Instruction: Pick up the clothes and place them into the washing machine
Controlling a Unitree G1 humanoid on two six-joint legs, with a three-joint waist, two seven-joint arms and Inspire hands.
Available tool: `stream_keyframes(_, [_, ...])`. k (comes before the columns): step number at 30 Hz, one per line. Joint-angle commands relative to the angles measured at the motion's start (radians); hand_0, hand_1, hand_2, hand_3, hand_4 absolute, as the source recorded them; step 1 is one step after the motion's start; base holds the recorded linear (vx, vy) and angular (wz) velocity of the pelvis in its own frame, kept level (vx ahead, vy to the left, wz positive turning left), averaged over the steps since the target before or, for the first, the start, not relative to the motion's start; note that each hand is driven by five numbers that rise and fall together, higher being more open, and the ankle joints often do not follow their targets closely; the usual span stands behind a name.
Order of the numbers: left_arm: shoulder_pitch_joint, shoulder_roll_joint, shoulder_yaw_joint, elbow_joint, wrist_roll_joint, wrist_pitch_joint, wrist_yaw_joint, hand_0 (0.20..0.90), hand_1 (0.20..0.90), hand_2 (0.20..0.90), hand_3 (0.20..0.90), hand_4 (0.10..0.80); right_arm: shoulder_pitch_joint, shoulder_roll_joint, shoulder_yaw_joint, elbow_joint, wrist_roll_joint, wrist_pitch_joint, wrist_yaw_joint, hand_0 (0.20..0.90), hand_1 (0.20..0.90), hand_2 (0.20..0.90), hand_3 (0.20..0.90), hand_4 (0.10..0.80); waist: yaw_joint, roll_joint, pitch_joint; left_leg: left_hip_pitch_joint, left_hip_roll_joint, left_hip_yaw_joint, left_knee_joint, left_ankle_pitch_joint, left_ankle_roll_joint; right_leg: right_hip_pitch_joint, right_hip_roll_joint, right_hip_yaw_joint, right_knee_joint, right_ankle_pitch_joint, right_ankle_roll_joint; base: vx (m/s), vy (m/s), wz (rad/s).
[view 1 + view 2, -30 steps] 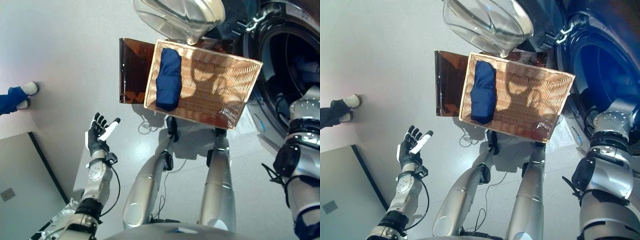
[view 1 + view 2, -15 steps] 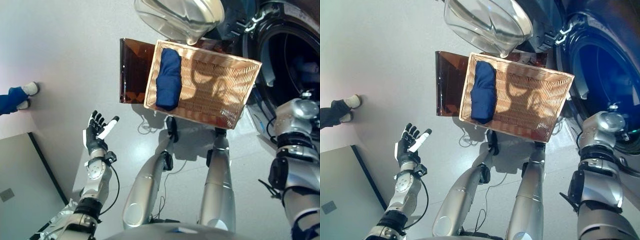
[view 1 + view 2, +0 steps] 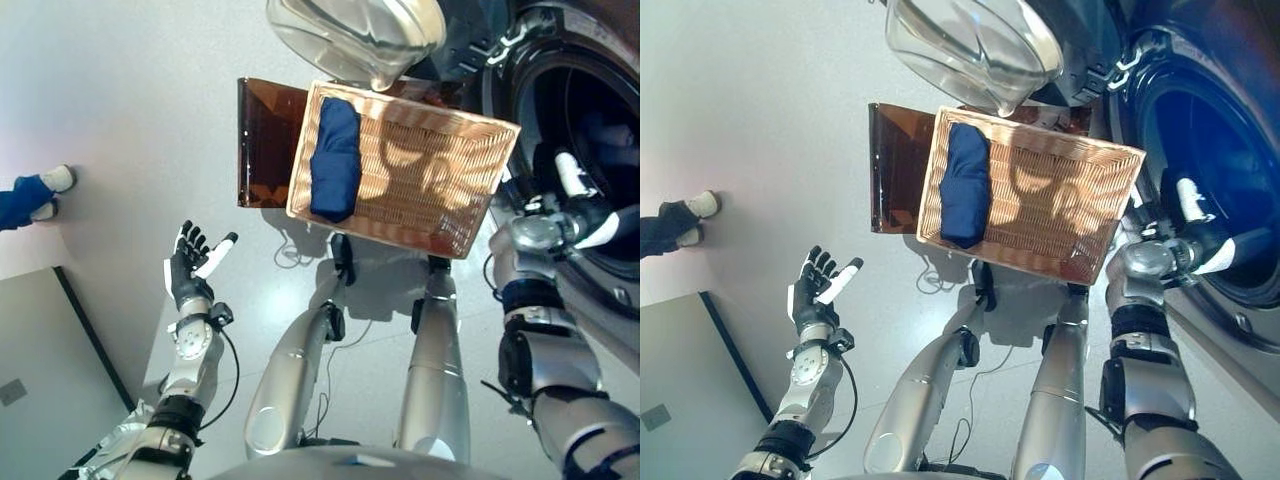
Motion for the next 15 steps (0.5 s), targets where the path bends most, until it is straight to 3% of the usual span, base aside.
stream_keyframes(1, [0.045,0.035,0.066,-0.016,0.027,-0.099,0.057,0.9,0.9,0.9,0.9,0.8,0.086,-0.019,0.024,-0.086,-0.108,-0.019,-0.025,0.9,0.9,0.9,0.9,0.8,0.024,-0.004,-0.055,-0.04,0.003,-0.003,0.078,-0.082,-0.099,0.013,0.015,-0.014,0.01,0.003,-0.035,0.0,0.0,0.0])
stream_keyframes(10, [0.046,0.031,0.082,-0.011,0.05,-0.104,0.057,0.9,0.9,0.9,0.9,0.8,0.142,-0.014,0.172,-0.167,-0.295,0.028,0.07,0.9,0.9,0.9,0.9,0.8,0.014,-0.023,-0.044,-0.038,0.008,0.0,0.079,-0.075,-0.102,0.018,0.016,-0.019,0.003,0.013,-0.036,0.0,0.0,0.0])
stream_keyframes(15, [0.055,0.035,0.091,-0.014,0.067,-0.109,0.047,0.9,0.9,0.9,0.9,0.8,0.166,-0.083,0.279,-0.268,-0.51,0.08,0.142,0.9,0.9,0.9,0.9,0.8,0.012,-0.04,-0.043,-0.035,0.012,-0.002,0.08,-0.071,-0.105,0.024,0.018,-0.023,0.001,0.017,-0.035,0.0,0.0,0.0])
